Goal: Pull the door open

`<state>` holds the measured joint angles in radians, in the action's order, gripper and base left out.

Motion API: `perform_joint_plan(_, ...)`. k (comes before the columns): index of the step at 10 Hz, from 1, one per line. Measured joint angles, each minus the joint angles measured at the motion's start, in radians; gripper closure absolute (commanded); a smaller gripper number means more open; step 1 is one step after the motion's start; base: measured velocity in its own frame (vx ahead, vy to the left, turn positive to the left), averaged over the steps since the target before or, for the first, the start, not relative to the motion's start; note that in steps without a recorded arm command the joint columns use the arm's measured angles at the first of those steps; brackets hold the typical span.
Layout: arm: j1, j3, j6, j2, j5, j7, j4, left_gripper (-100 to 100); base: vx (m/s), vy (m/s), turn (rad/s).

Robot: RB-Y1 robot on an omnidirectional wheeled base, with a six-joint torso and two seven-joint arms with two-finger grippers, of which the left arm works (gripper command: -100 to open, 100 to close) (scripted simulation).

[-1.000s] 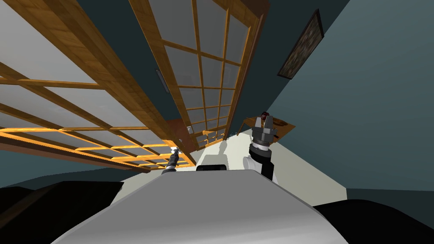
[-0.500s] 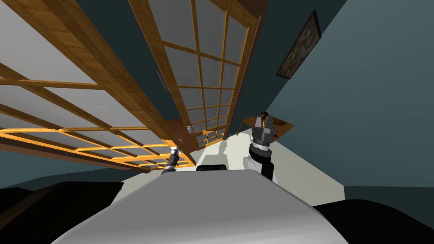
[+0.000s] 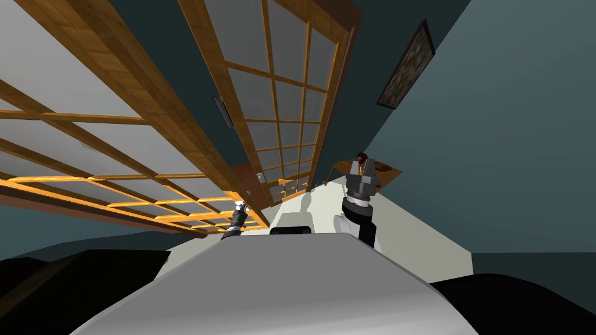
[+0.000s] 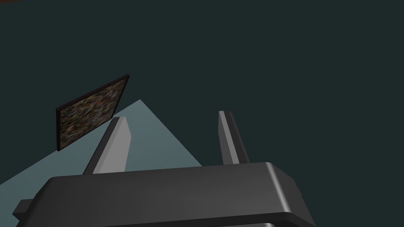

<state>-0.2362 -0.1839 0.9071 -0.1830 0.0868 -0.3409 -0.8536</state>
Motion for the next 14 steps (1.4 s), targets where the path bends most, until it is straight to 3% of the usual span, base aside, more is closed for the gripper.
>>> perform_joint_plan(3,-0.004,0.015,-0.002,-0.008,-0.014,-0.079,-0.011,100,-0.017,0.007,-0.014)
perform_joint_plan(5,0.007,0.021,0.010,-0.015,-0.023,-0.126,0.007,100,-0.009,0.010,-0.010)
perform_joint_plan(6,0.000,0.026,0.009,-0.014,-0.027,-0.150,-0.006,-100,-0.021,-0.006,-0.066)
perform_joint_plan(14,-0.039,0.067,0.014,-0.021,-0.088,-0.342,-0.041,-100,-0.035,0.017,-0.036)
